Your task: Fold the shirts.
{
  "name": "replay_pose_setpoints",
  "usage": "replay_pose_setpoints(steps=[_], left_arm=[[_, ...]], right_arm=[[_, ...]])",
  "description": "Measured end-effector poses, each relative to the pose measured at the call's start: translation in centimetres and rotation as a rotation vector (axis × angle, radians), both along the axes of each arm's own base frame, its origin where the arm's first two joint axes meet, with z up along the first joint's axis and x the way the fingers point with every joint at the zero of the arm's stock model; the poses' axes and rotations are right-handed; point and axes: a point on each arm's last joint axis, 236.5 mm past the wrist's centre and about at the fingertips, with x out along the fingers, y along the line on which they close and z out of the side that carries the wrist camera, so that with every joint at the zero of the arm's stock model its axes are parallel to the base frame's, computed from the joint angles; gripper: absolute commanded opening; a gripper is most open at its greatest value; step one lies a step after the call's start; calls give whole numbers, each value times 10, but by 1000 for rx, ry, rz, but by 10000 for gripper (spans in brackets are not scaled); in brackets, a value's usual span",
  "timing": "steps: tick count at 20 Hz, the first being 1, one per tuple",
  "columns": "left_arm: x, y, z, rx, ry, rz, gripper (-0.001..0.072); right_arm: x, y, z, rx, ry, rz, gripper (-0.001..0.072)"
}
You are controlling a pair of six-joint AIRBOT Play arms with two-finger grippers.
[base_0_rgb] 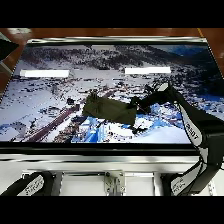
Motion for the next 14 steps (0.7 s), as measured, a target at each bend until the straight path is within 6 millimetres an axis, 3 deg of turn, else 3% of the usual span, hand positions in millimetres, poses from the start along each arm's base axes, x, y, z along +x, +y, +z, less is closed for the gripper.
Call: replay_pose_setpoints(steps=[7,13,14], left_arm=[[0,0,0,-19,11,8,35],[0,0,0,-28,16,10,35],[0,0,0,-28,16,11,36]], right_arm=[[7,5,1,26,-46,16,457],[10,10,14,56,-101,50,468],[11,10,17,57,-112,57,625]])
